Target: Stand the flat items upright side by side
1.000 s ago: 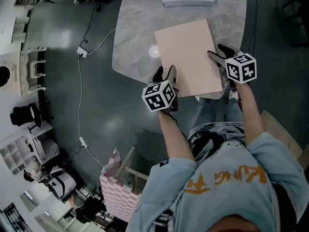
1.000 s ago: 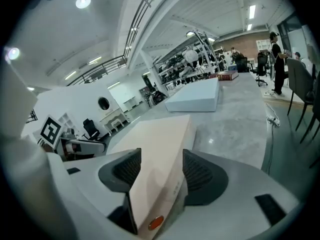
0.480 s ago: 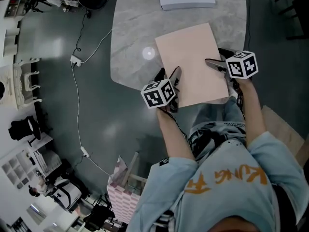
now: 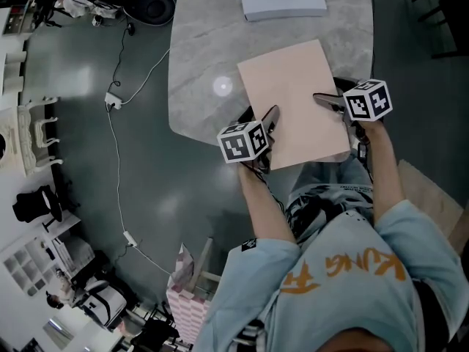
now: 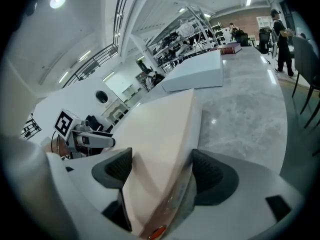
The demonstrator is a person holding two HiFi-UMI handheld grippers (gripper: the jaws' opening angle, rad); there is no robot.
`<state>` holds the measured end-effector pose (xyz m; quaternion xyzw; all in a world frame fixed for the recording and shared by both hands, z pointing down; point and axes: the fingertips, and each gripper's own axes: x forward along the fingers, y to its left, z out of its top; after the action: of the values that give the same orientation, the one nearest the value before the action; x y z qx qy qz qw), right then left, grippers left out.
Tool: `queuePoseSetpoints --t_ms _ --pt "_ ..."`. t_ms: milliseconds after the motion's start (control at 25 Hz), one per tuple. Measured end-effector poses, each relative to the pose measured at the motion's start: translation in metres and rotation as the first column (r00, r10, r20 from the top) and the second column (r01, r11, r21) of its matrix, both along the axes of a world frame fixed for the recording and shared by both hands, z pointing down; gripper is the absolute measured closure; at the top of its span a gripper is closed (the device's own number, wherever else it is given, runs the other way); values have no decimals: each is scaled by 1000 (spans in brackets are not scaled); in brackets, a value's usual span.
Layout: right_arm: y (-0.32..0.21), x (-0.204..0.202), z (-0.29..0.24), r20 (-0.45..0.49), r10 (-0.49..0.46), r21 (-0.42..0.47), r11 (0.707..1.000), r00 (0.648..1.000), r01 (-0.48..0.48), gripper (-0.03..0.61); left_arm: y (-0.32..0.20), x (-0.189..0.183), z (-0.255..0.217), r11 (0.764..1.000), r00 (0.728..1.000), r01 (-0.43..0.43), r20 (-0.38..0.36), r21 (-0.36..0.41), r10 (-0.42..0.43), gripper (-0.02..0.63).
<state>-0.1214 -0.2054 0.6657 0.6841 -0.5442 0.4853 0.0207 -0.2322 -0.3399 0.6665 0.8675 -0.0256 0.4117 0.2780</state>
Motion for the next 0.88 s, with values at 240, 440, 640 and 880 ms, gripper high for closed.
queuePoseSetpoints --t_ms 240,440,640,880 --pt "5 4 -18 -65 -10 4 1000 998 10 207 5 7 -17 998 999 -29 -31 64 31 282" --pt "7 9 -48 -137 -14 24 1000 991 17 209 7 15 -47 990 996 -52 -72 135 62 282" --pt "9 19 -75 -231 -24 42 999 973 34 212 9 25 -72 977 990 -62 -109 202 85 284" --pt "11 29 -107 -346 -36 52 997 937 57 216 11 36 -102 958 983 -61 -152 282 107 287"
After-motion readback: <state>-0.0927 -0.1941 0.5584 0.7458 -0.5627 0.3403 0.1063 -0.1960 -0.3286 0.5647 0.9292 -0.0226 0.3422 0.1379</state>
